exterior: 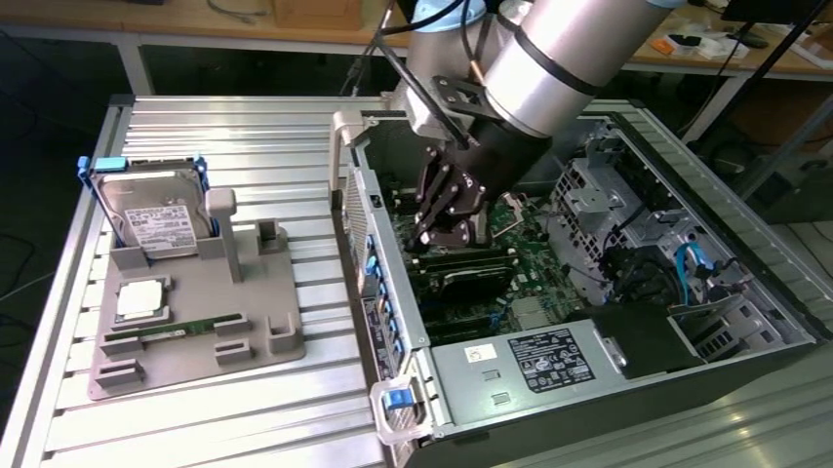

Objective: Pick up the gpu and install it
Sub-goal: 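Press down on the gpu until it lock into place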

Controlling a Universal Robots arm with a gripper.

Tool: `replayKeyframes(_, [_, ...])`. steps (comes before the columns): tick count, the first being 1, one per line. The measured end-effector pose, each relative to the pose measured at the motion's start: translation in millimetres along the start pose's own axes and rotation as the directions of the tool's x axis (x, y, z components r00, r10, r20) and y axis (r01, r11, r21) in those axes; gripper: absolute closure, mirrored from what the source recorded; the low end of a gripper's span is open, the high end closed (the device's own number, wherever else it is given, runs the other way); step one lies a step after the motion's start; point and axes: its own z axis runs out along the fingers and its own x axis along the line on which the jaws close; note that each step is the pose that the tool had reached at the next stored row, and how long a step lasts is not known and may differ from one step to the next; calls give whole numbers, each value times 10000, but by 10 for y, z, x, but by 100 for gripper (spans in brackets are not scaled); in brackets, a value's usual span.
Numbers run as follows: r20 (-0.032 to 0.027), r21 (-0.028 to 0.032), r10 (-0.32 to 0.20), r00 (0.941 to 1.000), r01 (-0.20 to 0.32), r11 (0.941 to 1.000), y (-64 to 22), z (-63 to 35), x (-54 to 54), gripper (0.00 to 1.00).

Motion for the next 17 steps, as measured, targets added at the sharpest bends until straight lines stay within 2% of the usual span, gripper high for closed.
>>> replayKeyframes(2, [0, 3, 2, 10000, -2, 10000, 4, -1, -6, 89])
replayKeyframes(3, [-4, 33, 1, 10000, 0, 10000, 11, 0, -9, 89])
replayKeyframes(5, [-6, 165, -7, 10000, 7, 9999, 21, 5, -20, 89])
replayKeyframes(8, [-14, 545, -26, 10000, 26, 9985, 33, 11, -29, 89])
replayKeyframes(11, [-20, 855, -42, 10000, 43, 9963, 48, 21, -34, 89])
replayKeyframes(12, [-19, 873, -42, 10000, 44, 9962, 48, 22, -34, 89])
replayKeyframes(17, [-21, 873, -42, 10000, 43, 9962, 48, 21, -34, 89])
